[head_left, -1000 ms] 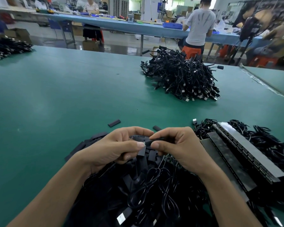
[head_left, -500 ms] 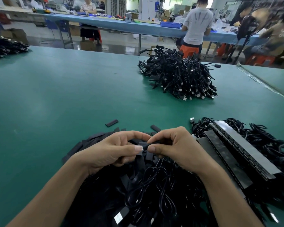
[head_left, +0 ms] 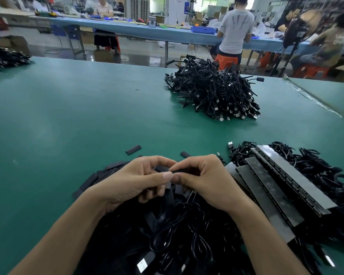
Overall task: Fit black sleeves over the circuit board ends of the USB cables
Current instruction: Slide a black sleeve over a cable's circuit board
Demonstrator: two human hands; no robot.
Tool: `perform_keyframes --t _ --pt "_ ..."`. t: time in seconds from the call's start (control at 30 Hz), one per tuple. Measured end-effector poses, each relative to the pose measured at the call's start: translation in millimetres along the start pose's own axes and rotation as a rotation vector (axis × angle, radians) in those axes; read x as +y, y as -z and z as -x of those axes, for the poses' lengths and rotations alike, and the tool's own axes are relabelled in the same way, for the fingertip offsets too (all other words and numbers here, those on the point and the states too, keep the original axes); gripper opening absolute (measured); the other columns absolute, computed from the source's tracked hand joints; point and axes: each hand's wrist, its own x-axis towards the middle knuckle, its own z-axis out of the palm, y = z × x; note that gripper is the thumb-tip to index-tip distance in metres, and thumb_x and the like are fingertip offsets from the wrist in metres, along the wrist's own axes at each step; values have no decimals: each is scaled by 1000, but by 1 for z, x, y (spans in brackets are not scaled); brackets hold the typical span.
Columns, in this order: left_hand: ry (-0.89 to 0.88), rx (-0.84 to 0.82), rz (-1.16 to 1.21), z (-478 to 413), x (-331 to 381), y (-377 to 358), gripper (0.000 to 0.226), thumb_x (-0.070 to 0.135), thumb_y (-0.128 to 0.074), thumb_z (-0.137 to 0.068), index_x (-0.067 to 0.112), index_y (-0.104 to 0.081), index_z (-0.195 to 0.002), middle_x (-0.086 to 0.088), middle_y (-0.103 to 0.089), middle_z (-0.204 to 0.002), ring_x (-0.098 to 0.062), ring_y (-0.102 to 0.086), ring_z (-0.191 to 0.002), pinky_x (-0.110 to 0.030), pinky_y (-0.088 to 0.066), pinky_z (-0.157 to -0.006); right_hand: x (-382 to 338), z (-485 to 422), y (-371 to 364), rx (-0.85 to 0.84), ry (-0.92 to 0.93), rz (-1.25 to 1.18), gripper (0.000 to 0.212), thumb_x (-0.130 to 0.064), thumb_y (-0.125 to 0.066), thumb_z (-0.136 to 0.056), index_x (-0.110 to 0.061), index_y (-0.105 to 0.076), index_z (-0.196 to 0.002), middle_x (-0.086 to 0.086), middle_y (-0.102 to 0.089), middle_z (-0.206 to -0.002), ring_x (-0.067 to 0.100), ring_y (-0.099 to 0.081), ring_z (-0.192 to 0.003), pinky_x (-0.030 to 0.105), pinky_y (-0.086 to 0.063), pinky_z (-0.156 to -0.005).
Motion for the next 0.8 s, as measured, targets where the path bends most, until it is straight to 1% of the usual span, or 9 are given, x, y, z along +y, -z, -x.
perform_keyframes --t 0.07,0.13,0.2,0.27,0.43,0.5,0.6,0.7,0.8 --pt "9 144 -12 -3 1 -2 37 40 -80 -80 11 -67 -99 -6 -67 -65 -11 -57 -48 -18 -43 -41 1 -1 1 71 8 41 11 -14 -82 -78 -24 -78 -83 -5 -72 -67 6 -61 -58 28 -52 -61" --pt "20 255 -17 -6 1 -1 29 36 -73 -80 8 -64 -81 -9 -70 -66 -13 -62 -50 -20 -47 -44 1 -2 3 124 4 52 15 -14 -83 -77 -27 -77 -80 -3 -71 -64 10 -62 -56 38 -56 -63" --pt "25 284 -54 -7 3 0 26 30 -65 -88 13 -67 -69 -10 -71 -66 -13 -63 -50 -19 -48 -46 1 -1 6 147 17 64 18 -13 -82 -77 -30 -76 -80 -2 -71 -64 11 -64 -56 34 -57 -63" --pt "26 273 -86 -5 3 -1 35 26 -60 -94 18 -70 -61 -8 -71 -65 -11 -62 -50 -17 -46 -47 1 -1 6 151 26 79 19 -13 -83 -77 -31 -76 -81 -3 -72 -64 9 -65 -56 29 -57 -62" --pt "8 302 -125 -6 2 -4 29 26 -62 -93 16 -67 -66 0 -68 -60 -4 -54 -46 -13 -42 -47 5 -1 3 141 28 157 20 -17 -86 -73 -28 -78 -89 -11 -75 -78 2 -67 -70 25 -57 -72" --pt "-3 315 -109 -7 2 -4 24 32 -66 -86 13 -67 -70 1 -66 -59 -4 -53 -47 -12 -42 -47 7 -1 0 149 49 173 22 -19 -87 -73 -25 -79 -92 -13 -75 -81 1 -69 -75 23 -56 -75" --pt "-20 323 -8 -8 2 -4 22 36 -71 -71 14 -70 -71 -3 -68 -61 -6 -55 -47 -14 -44 -47 9 0 -1 176 88 189 22 -19 -86 -74 -22 -79 -95 -15 -75 -83 1 -70 -78 19 -54 -76" --pt "-22 325 74 -9 0 -3 20 33 -75 -65 14 -72 -70 -9 -70 -65 -11 -58 -49 -17 -46 -48 11 -1 0 214 117 210 20 -18 -85 -74 -21 -80 -93 -18 -74 -83 -1 -69 -77 14 -51 -73" --pt "-8 339 88 -9 0 -3 16 31 -77 -63 15 -74 -66 -12 -71 -67 -12 -62 -51 -18 -48 -47 13 -1 -1 241 147 241 19 -17 -85 -74 -19 -80 -92 -15 -75 -81 -1 -69 -76 16 -53 -72"
